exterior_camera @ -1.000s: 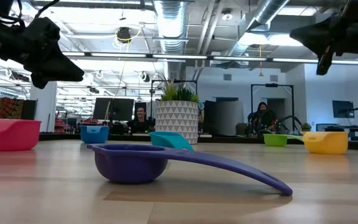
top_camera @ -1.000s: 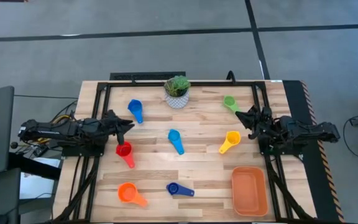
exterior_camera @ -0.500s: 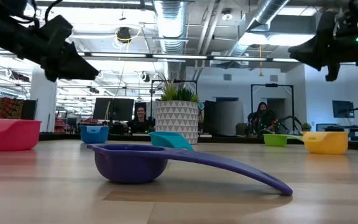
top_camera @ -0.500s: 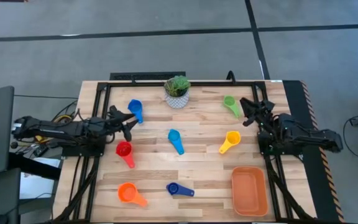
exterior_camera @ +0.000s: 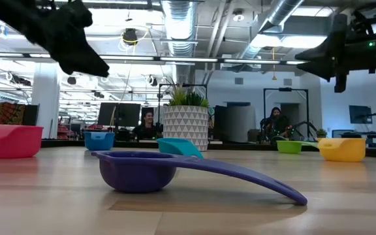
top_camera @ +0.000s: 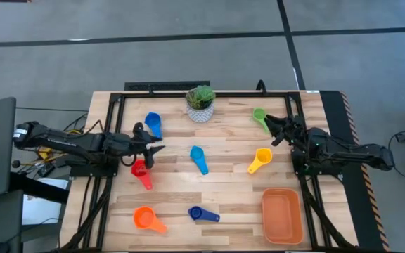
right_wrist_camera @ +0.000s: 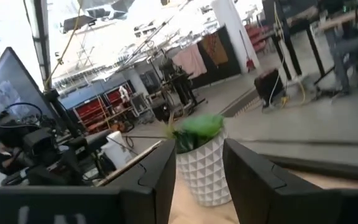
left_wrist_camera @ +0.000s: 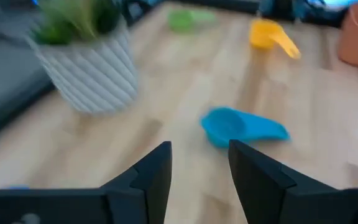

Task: Nest measuring cups in basket
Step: Stack the red measuring cup on top of the orange measuring cup

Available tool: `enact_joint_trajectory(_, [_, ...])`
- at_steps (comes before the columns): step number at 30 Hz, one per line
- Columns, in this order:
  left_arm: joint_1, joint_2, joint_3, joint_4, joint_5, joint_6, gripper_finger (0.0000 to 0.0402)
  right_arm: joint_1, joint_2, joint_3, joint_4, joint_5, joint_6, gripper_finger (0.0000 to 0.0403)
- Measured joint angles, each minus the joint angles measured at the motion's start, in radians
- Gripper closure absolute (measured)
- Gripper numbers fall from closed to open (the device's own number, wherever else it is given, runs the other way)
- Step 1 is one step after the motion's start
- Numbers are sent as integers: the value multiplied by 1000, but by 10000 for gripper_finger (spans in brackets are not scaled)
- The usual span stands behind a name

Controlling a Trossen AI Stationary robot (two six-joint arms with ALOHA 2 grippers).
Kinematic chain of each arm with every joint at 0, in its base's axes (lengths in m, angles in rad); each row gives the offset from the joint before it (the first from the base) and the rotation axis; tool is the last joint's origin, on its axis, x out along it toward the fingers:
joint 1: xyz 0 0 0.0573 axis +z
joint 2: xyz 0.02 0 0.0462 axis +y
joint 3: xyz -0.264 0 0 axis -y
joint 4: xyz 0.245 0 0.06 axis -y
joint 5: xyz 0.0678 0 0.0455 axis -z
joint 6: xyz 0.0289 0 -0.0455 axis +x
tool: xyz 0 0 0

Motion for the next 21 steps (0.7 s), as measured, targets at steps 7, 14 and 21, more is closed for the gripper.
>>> enact_joint_trajectory(7, [-197,95,130,-257,223,-243,252,52,82,0,-1,4,67,249])
enact_joint_trajectory(14, [-401,215,152,-258,263,-297,252,144,187,0,11,88,167,257])
enact_joint_trajectory(21, [-510,309,182,-268,315,-187,252,281,333,11,101,212,181,254])
